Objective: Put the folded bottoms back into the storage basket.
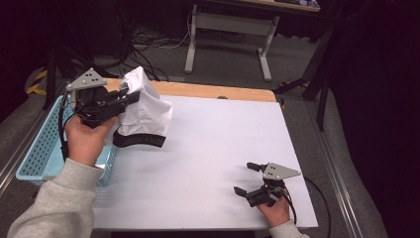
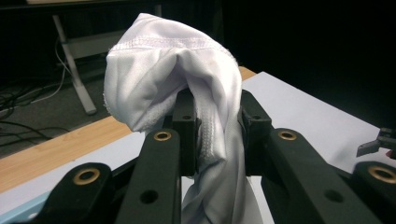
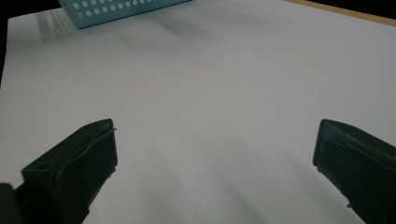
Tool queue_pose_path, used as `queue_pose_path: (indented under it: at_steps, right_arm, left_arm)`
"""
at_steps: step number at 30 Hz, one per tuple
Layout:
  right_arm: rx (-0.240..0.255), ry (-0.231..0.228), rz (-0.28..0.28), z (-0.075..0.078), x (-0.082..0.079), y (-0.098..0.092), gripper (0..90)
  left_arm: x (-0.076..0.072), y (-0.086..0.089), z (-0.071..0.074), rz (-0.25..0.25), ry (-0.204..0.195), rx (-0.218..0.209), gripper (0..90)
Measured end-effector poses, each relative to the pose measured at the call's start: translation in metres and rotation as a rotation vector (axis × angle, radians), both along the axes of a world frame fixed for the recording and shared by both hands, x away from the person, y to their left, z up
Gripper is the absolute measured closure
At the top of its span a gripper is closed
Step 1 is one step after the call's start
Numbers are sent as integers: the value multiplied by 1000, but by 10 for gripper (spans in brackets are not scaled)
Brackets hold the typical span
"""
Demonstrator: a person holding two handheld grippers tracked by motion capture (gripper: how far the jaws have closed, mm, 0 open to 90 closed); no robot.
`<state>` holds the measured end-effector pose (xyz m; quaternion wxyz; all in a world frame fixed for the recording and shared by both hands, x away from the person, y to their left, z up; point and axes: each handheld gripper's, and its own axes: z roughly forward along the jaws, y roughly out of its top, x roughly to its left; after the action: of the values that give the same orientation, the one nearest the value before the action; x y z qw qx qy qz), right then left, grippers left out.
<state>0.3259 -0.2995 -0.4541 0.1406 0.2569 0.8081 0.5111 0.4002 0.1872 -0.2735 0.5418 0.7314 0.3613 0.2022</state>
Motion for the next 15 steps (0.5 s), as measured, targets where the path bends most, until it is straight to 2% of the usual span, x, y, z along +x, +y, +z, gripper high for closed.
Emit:
queue_pose_path:
  at_steps: [11,15]
  right_arm:
    - [-2,-1,1,0,0,0,5]
    - [-3,-1,2,0,0,0,5]
  left_arm:
    - [-7,30,1,35,7,3,739]
    - [-10,42,2,52,7,-10,739]
